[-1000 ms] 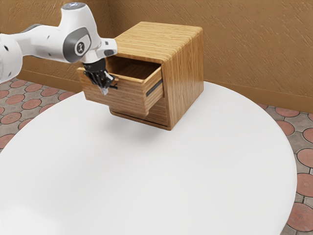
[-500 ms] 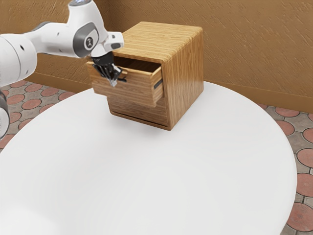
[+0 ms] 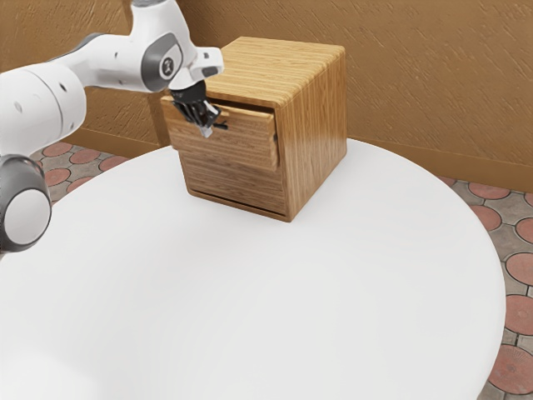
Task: Push the drawer handle with one arm to close the drawer
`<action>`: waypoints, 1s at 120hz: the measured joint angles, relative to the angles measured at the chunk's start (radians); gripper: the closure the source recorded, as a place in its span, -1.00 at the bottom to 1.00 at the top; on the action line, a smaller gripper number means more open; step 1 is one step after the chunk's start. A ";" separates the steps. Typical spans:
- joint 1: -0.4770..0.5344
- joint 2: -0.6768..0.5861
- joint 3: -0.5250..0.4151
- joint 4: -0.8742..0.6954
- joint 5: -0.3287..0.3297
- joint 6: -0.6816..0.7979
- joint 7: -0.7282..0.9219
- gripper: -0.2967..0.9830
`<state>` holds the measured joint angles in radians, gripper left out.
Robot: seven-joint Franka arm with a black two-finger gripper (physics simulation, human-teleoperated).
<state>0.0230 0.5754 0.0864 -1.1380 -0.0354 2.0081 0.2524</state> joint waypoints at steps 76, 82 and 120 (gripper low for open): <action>0.005 0.132 0.004 0.227 -0.001 -0.057 0.054 0.66; 0.005 0.134 0.005 0.229 0.000 -0.057 0.059 0.66; 0.011 -0.543 -0.044 -0.460 -0.008 -0.153 -0.022 0.55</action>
<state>0.0342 0.0323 0.0422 -1.5979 -0.0431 1.8546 0.2307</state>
